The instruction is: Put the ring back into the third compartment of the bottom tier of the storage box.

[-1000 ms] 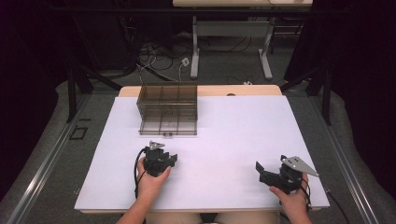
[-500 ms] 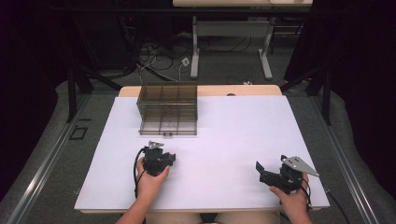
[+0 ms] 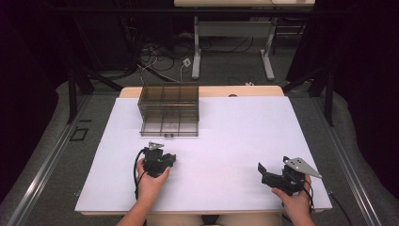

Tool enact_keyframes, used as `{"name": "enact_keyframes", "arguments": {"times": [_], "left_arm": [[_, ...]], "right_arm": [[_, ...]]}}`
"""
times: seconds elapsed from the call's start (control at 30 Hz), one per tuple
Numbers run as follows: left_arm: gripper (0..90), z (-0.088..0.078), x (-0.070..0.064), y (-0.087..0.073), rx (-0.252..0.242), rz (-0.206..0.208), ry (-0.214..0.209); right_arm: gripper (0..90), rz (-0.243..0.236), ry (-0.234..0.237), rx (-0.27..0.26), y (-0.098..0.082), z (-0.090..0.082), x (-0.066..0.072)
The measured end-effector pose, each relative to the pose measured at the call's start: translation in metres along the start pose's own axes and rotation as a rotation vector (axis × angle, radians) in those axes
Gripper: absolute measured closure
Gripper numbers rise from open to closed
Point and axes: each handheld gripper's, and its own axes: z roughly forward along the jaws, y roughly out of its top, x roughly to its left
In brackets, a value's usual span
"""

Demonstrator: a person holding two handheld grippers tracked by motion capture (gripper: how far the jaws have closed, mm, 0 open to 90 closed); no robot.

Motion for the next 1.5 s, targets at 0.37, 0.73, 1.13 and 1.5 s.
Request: {"name": "enact_keyframes", "arguments": {"times": [0.37,0.73,1.13,1.5], "left_arm": [[71.3,-0.005,0.003,0.002,-0.024,-0.008,0.005],[71.3,-0.010,0.004,0.003,-0.049,-0.009,0.018],[71.3,-0.017,0.004,0.005,-0.082,-0.001,0.027],[71.3,-0.025,-0.002,0.006,-0.122,0.053,0.063]], "right_arm": [[0.0,-0.005,0.005,-0.010,0.000,0.000,-0.001],[0.0,-0.004,0.002,-0.004,0.000,0.000,-0.001],[0.0,-0.002,0.002,-0.013,0.000,0.000,-0.001],[0.0,0.005,0.002,-0.013,0.001,0.000,-0.001]]}}
